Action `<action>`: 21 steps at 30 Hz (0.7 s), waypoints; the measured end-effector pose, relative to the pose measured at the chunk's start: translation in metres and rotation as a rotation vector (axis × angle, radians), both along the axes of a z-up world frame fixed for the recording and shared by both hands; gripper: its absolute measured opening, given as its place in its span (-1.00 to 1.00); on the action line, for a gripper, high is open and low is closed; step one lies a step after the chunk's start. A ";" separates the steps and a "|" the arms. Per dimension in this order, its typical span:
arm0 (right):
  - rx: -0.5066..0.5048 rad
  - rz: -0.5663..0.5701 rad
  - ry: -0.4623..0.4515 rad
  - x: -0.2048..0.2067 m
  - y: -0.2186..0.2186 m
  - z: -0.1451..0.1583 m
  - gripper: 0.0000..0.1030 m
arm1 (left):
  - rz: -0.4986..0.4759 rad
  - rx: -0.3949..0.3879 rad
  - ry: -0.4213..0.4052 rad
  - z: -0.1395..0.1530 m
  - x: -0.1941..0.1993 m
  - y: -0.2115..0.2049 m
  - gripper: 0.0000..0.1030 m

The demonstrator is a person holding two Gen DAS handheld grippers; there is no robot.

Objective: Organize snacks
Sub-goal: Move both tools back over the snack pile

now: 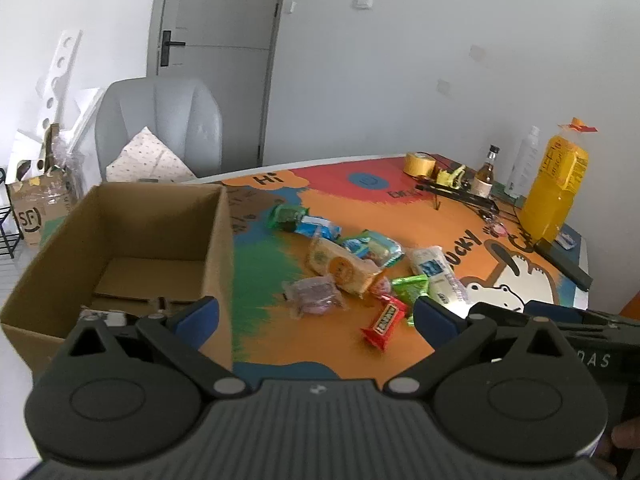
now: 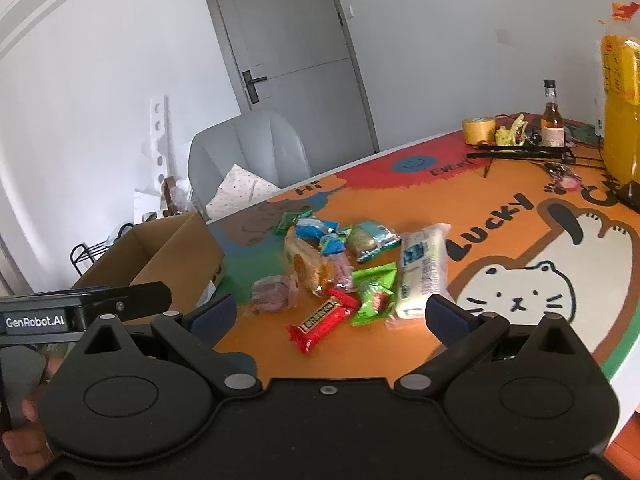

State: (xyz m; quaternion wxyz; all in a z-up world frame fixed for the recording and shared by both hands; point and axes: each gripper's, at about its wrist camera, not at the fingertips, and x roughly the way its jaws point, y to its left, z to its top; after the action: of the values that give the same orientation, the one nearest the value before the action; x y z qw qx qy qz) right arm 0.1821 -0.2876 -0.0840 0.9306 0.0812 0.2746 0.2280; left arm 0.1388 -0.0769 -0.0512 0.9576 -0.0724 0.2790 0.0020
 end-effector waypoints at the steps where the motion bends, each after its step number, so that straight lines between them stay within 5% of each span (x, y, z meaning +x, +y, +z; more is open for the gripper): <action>1: 0.001 -0.002 0.000 0.000 -0.003 -0.001 1.00 | -0.006 0.001 0.001 -0.001 0.001 -0.003 0.99; 21: 0.010 -0.089 0.052 0.024 -0.038 -0.024 0.99 | -0.064 0.002 0.053 -0.020 0.040 -0.034 0.95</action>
State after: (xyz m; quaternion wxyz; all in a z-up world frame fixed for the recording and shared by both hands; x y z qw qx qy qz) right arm 0.2061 -0.3253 -0.1085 0.9319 0.1040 0.2938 0.1858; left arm 0.1792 -0.1106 -0.0711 0.9495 -0.0622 0.3063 -0.0266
